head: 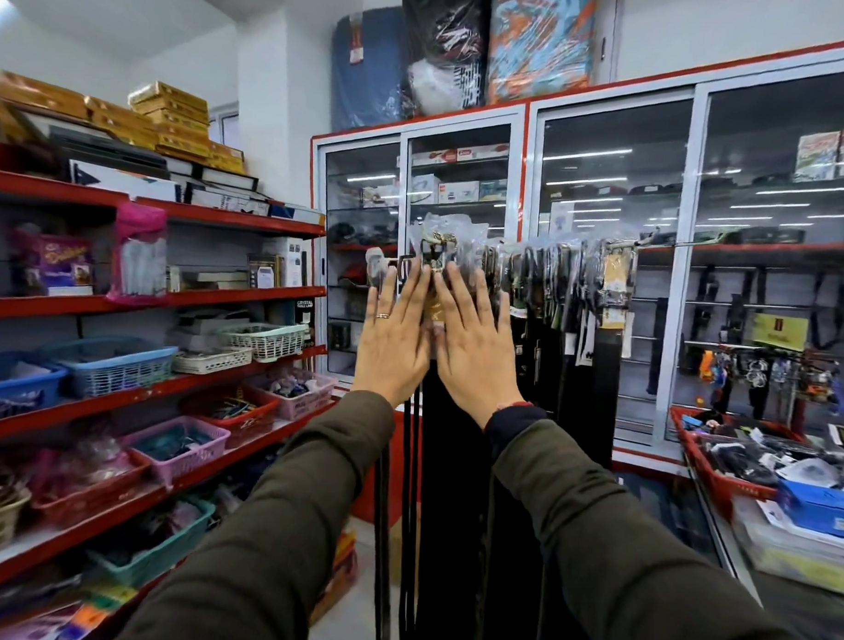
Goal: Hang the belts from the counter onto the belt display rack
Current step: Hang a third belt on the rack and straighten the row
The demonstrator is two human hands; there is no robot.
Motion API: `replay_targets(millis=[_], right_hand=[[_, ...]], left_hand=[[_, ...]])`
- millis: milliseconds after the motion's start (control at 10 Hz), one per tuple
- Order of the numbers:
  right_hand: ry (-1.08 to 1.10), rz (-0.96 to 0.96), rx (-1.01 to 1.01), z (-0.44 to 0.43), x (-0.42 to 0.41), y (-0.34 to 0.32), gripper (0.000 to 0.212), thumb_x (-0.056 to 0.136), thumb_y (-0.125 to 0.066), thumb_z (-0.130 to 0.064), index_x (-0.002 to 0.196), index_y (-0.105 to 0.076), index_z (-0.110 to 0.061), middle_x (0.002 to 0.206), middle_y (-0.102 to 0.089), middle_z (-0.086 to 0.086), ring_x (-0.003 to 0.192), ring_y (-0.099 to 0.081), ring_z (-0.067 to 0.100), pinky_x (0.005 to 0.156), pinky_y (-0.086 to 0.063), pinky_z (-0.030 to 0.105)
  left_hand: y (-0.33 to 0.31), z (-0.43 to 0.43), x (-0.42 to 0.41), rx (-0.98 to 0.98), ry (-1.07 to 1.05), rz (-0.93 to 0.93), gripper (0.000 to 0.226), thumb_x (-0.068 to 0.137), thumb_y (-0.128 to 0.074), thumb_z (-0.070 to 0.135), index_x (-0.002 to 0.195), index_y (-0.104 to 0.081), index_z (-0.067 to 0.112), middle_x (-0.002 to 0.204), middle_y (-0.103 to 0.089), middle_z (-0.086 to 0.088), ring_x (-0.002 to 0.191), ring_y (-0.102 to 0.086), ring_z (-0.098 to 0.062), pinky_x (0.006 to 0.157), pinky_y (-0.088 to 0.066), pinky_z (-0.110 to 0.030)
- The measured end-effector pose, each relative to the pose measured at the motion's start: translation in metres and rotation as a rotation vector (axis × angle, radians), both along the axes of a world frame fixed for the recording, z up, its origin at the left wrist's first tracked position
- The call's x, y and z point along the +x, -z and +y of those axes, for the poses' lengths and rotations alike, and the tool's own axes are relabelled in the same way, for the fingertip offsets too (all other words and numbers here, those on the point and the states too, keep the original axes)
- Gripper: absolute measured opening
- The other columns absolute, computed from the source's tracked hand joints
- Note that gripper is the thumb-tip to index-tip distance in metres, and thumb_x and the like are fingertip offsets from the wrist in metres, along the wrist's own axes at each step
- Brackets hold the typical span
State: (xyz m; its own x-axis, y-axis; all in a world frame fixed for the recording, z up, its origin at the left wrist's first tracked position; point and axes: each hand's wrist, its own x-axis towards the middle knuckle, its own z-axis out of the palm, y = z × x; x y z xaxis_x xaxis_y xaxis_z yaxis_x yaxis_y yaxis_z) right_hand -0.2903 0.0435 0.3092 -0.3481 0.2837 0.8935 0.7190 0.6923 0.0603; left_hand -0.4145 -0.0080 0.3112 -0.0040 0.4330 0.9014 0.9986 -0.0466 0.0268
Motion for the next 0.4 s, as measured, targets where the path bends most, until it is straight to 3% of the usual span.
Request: replay_targets(millis=[200,400], right_hand=[[0.046,-0.023,-0.052,0.01,0.005,-0.003,0.062,0.102,-0.031,-0.034,0.16,-0.008,-0.027,0.169,-0.007,-0.006,0.157,-0.007,0.025,0.122,-0.017,0.056],[0.047,-0.039,-0.044,-0.006,0.019,0.008,0.063,0.101,-0.036,-0.034,0.159,-0.015,-0.025,0.169,-0.008,-0.002,0.157,-0.008,0.026,0.122,-0.02,0.055]], left_hand=[[-0.003,0.012,0.004,-0.09,0.028,-0.038,0.07,0.096,-0.025,0.032,0.162,-0.008,0.019,0.172,-0.003,0.002,0.159,0.002,-0.021,0.129,-0.008,-0.048],[0.007,0.0,0.02,-0.032,0.036,-0.076,0.07,0.098,-0.035,0.025,0.162,-0.008,0.019,0.172,0.0,-0.002,0.159,0.002,-0.024,0.13,-0.006,-0.047]])
